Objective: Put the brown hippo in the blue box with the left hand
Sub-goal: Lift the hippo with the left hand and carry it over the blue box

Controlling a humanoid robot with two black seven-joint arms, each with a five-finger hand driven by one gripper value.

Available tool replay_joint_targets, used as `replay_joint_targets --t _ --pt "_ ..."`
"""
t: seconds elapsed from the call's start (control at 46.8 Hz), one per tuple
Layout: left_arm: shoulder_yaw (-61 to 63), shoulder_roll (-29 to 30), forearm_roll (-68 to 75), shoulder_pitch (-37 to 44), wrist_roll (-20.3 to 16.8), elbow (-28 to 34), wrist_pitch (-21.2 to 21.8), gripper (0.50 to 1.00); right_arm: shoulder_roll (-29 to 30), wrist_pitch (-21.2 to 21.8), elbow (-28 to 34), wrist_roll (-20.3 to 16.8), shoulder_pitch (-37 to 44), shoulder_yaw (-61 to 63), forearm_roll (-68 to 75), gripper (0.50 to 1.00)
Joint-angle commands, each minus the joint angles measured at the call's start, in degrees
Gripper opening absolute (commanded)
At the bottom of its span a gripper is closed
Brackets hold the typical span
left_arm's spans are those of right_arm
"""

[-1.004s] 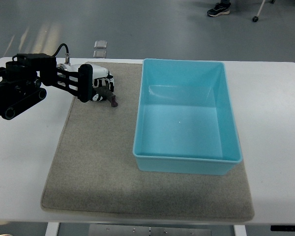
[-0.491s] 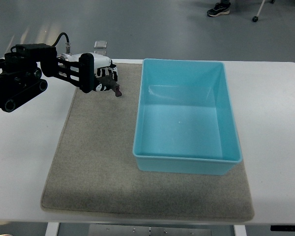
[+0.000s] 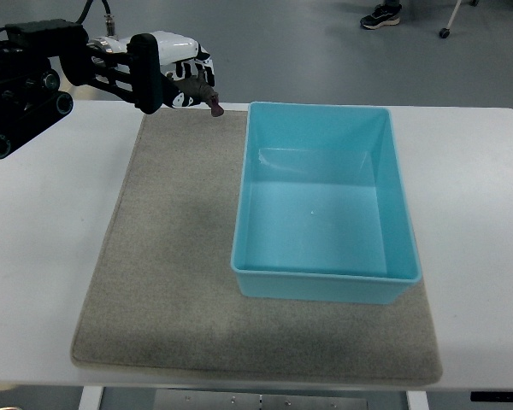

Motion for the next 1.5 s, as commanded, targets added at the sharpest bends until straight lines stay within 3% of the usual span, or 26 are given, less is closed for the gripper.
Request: replay_joint_targets --t 0.0,0.556,1.474 --pt "-0.74 0.03 0.09 0.19 0.06 -2.39 0.06 0.5 0.0 0.0 0.0 0.0 0.0 0.01 0.0 0.936" --pt "-1.54 -2.34 0.09 1.33 0.06 -13.47 1.64 0.5 0.0 0.0 0.0 0.0 0.0 0.02 0.0 0.936" --pt "-0.74 -11.92 0.62 7.22 0.06 -12.07 1.56 0.5 0.0 0.0 0.0 0.0 0.0 0.01 0.0 0.936"
